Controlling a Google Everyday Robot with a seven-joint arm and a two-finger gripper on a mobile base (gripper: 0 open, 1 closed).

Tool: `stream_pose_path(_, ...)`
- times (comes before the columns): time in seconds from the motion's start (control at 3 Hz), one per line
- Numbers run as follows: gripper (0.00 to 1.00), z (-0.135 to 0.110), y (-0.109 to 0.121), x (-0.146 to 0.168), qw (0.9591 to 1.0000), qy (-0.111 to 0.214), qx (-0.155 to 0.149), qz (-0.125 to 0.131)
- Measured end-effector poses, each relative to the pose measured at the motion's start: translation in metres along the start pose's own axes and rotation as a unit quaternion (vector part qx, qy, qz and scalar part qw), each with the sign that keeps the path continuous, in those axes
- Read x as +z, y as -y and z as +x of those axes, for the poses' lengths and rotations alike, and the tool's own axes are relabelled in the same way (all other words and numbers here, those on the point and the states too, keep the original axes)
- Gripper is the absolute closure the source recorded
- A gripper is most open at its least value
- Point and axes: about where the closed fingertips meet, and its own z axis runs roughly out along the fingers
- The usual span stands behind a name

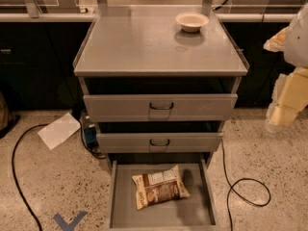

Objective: Pick brown chip bag from bottom drawer and place on counter

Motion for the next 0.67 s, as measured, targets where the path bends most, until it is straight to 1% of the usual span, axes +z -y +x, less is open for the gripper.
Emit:
stream_pose_path(0.33, 0.00, 0.000, -0.003, 0.000, 1.0000, 0.005, 0.006, 0.002)
stream_pose_path(0.67, 0.00, 0.000, -0.022, 0.019, 0.9996, 0.018, 0.021, 0.003)
